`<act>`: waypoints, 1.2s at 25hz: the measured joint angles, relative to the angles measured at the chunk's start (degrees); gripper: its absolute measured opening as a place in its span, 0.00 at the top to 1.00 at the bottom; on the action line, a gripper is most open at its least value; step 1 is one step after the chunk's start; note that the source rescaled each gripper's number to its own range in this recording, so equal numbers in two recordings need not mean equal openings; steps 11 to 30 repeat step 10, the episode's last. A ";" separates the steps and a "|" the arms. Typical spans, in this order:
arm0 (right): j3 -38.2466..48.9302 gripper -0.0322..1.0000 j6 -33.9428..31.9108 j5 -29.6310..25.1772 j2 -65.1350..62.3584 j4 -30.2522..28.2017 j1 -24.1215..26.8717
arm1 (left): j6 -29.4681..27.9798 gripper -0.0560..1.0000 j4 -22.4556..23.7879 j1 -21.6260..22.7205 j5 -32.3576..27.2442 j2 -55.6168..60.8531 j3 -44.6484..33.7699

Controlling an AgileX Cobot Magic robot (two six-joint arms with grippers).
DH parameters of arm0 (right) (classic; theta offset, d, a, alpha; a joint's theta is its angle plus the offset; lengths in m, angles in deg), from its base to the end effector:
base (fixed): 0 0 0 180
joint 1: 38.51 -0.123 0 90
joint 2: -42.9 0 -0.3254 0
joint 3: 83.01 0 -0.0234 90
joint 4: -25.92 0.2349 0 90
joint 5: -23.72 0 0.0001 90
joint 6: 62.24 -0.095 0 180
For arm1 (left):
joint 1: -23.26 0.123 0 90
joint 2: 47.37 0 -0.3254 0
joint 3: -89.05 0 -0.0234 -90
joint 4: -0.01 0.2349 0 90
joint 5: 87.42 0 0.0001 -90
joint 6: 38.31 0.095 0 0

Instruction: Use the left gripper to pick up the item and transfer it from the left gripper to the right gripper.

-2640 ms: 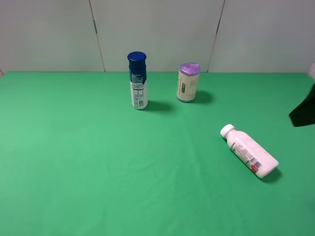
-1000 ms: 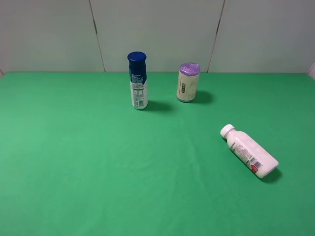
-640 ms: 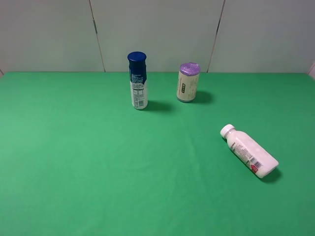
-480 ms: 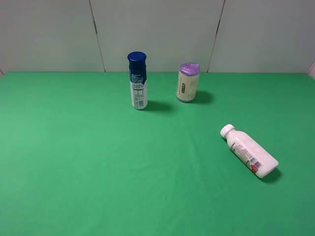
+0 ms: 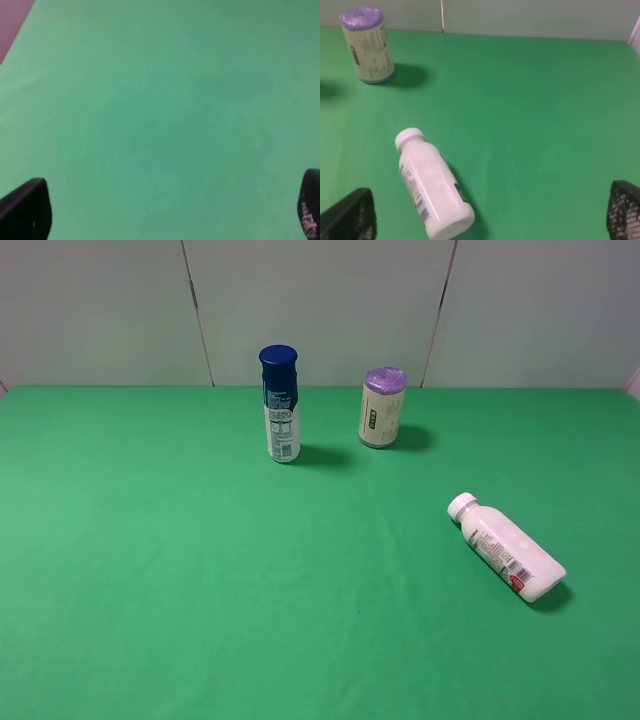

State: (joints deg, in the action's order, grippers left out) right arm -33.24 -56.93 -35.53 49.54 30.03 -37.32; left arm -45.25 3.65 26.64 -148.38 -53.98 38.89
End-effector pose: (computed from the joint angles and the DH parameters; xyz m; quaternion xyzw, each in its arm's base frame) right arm -0.0549 0.0070 0.2690 -0.0313 0.8453 0.0056 0.5333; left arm -0.0558 0.0020 0.2646 -0.0781 0.8519 0.0157 0.5175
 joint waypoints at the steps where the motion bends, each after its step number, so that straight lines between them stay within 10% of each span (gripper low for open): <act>1: 0.00 0.00 0.00 0.00 0.00 0.00 0.00 | 0.00 0.03 0.00 0.00 0.00 0.00 0.00; 30: 0.00 0.00 0.00 0.00 0.00 0.00 0.00 | 0.00 0.03 0.00 0.00 0.00 0.00 0.00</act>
